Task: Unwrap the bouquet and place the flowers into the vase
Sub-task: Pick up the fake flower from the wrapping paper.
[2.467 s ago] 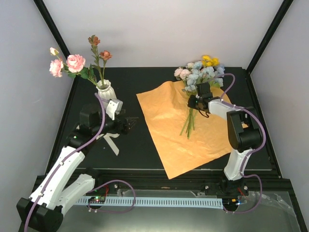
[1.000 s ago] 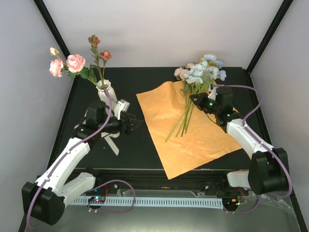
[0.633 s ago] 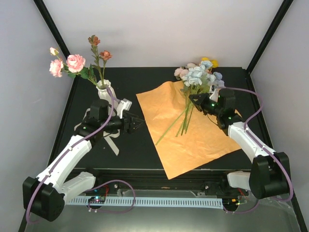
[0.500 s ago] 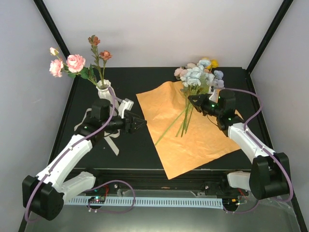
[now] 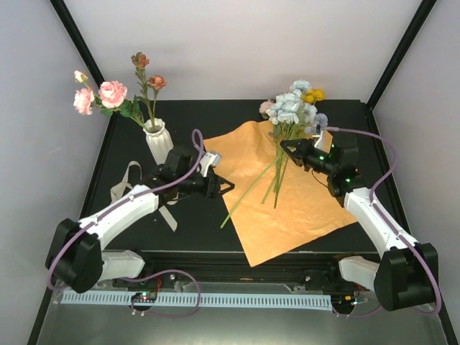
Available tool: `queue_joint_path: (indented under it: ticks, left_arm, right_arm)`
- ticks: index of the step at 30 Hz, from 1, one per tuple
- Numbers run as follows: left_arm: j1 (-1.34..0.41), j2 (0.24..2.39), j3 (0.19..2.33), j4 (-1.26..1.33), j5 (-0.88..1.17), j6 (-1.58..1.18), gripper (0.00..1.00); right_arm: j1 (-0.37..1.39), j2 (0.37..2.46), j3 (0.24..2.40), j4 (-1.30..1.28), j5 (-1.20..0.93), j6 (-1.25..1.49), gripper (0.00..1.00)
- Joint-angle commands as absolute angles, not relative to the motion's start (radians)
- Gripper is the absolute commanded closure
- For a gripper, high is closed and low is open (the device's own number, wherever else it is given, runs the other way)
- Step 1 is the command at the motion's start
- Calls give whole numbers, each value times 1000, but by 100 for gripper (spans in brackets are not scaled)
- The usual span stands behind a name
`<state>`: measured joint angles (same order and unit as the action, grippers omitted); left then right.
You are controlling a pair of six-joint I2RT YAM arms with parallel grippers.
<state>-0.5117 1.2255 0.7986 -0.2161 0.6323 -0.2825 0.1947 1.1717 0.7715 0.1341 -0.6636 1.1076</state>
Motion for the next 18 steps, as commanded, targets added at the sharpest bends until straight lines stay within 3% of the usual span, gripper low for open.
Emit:
queue_joint_path:
  ticks: [1,18]
  left_arm:
    - [-557,1319,841,-107,578,-295,40]
    - [-583,1674,898,-16,567,-258,51]
  right_arm:
    - [188,1125,804,174,-720,1113,86]
    - [180,1192,984,39,-650,971,86]
